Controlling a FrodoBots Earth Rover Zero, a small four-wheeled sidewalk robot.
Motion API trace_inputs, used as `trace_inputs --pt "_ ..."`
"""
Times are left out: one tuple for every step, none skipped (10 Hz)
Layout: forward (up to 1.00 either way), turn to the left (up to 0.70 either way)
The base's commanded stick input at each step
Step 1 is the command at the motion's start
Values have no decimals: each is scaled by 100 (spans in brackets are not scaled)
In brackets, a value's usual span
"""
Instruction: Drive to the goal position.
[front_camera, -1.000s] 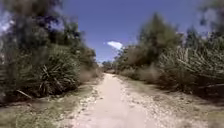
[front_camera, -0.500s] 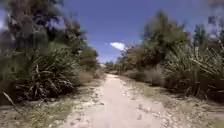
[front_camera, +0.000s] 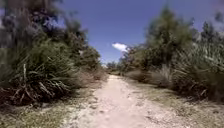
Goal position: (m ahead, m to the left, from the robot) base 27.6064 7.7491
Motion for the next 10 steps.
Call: trace_inputs --pt "70 0" --pt "70 0" --pt "70 0" --pt "70 0" --pt "70 0" --pt "70 0" --pt "70 0" --pt "70 0" --pt "70 0" --pt "70 0"
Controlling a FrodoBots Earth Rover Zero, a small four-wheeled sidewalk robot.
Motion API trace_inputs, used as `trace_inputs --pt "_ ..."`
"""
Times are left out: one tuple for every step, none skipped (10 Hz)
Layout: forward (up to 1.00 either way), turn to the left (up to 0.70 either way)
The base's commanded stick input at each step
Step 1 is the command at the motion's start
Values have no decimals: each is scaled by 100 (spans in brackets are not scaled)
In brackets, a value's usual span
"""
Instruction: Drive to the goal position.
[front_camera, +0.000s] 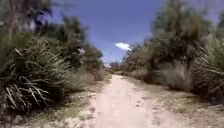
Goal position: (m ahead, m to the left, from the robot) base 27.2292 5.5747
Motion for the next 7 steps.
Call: trace_inputs --pt "70 0" --pt "70 0" --pt "70 0" --pt "70 0" --pt "70 0" --pt "70 0" --pt "70 0"
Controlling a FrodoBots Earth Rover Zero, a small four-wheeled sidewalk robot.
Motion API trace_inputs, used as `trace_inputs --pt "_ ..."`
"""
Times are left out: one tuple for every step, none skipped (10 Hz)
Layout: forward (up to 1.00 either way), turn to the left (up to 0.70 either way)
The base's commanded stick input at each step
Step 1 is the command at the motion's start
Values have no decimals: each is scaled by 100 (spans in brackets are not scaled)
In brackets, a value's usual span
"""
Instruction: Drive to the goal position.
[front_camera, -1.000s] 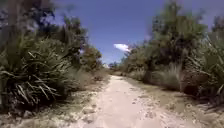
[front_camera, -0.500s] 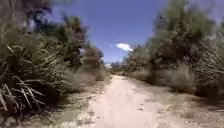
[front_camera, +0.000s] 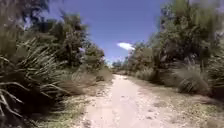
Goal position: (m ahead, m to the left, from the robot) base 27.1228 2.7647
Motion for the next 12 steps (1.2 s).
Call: trace_inputs --pt "70 0" --pt "70 0" --pt "70 0" --pt "70 0" --pt "70 0" --pt "70 0" --pt "70 0" --pt "70 0" --pt "70 0" --pt "70 0" --pt "70 -3" --pt "70 -14"
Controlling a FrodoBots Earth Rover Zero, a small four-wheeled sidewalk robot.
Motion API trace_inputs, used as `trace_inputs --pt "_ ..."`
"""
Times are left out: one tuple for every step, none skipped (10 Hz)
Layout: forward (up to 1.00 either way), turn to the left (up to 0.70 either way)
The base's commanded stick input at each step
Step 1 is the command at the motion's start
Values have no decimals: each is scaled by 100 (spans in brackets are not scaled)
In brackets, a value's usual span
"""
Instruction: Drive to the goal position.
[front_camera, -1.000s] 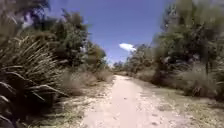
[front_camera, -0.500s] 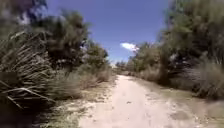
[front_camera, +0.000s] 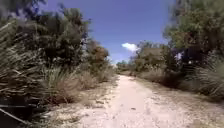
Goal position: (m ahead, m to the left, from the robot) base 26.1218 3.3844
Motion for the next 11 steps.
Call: trace_inputs --pt "70 -35" --pt "70 -35" --pt "70 -35" --pt "70 -35" --pt "70 -35" --pt "70 -35" --pt "70 -35" --pt "70 -35" --pt "70 -35" --pt "70 -35" --pt "70 -35"
